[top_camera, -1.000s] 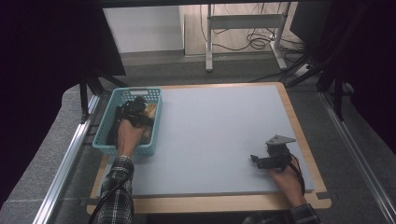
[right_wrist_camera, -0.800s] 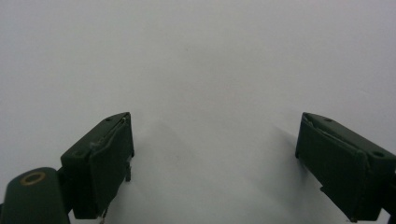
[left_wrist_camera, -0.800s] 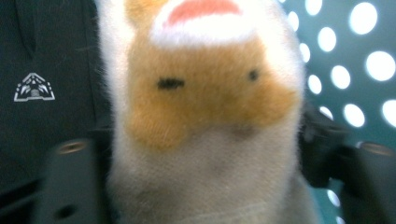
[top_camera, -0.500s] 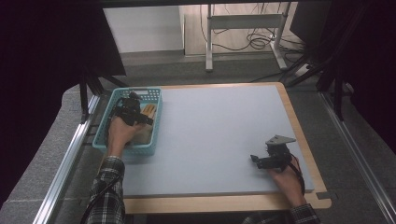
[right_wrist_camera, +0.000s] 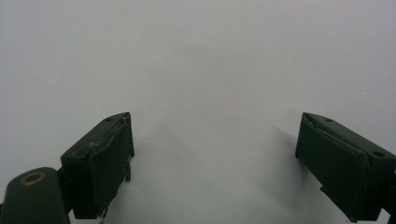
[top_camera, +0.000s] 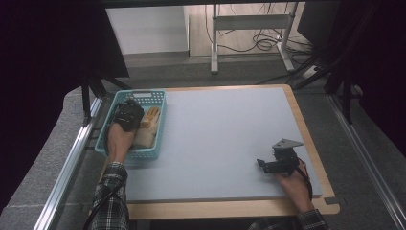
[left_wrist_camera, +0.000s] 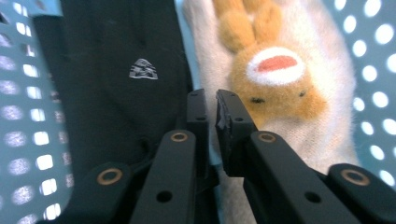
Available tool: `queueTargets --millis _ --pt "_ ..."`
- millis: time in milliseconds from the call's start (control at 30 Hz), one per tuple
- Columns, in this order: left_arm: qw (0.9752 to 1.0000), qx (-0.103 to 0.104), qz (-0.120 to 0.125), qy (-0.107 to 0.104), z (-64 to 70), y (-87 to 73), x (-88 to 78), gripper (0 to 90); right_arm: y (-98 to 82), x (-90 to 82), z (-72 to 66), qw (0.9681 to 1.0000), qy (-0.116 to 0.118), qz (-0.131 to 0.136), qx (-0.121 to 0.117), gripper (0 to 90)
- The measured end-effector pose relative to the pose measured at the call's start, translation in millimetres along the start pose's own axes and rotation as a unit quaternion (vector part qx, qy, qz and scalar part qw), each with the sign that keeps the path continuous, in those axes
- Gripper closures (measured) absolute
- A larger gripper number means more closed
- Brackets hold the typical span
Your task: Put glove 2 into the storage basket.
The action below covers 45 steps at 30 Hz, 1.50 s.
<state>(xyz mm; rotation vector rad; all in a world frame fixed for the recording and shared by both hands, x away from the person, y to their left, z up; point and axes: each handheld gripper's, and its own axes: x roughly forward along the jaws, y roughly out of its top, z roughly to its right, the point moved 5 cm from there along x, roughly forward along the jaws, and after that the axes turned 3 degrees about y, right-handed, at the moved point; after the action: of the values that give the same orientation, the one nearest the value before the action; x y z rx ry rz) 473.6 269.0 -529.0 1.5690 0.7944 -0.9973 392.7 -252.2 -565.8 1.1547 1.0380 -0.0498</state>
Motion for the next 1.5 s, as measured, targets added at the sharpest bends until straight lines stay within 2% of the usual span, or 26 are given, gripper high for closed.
queueTargets --millis 167,233,300,400,600,667,867,1000,1233,1500 --pt "0.9996 0.001 0.003 -0.029 14.5 6.1 6.9 88.2 0.0 0.0 0.0 1.0000 0.000 0.000 0.000 11.1" --pt "0.9995 0.003 0.004 -0.030 17.4 7.5 6.6 88.9 0.0 0.0 0.0 1.0000 0.000 0.000 0.000 11.1" --pt "0.9994 0.005 0.005 -0.035 18.3 8.1 5.0 88.9 0.0 0.0 0.0 1.0000 0.000 0.000 0.000 11.1" --pt "0.9989 -0.008 0.013 -0.045 13.3 7.0 2.3 86.6 0.0 0.0 0.0 1.0000 0.000 0.000 0.000 11.1" --pt "0.9980 -0.023 0.039 -0.045 1.5 4.6 -6.2 71.2 0.0 0.0 0.0 1.0000 0.000 0.000 0.000 11.1" --pt "0.9980 -0.024 0.047 -0.034 -2.2 3.7 -10.5 64.4 0.0 0.0 0.0 1.0000 0.000 0.000 0.000 11.1" --pt "0.9972 -0.023 0.067 -0.022 -11.1 1.3 -20.2 46.6 0.0 0.0 -0.1 1.0000 0.000 0.000 0.000 11.1" --pt "0.9955 -0.032 0.084 -0.031 -14.8 -0.5 -24.6 36.5 0.0 -0.1 -0.1 1.0000 0.000 0.000 0.000 11.1" --pt "0.9926 -0.042 0.106 -0.043 -16.3 -3.0 -31.7 24.1 0.0 0.0 -0.1 1.0000 0.000 0.000 0.000 11.1" --pt "0.9892 -0.037 0.126 -0.065 -14.5 -7.3 -39.1 13.3 0.0 0.0 -0.2 1.0000 0.000 0.000 0.000 11.1"
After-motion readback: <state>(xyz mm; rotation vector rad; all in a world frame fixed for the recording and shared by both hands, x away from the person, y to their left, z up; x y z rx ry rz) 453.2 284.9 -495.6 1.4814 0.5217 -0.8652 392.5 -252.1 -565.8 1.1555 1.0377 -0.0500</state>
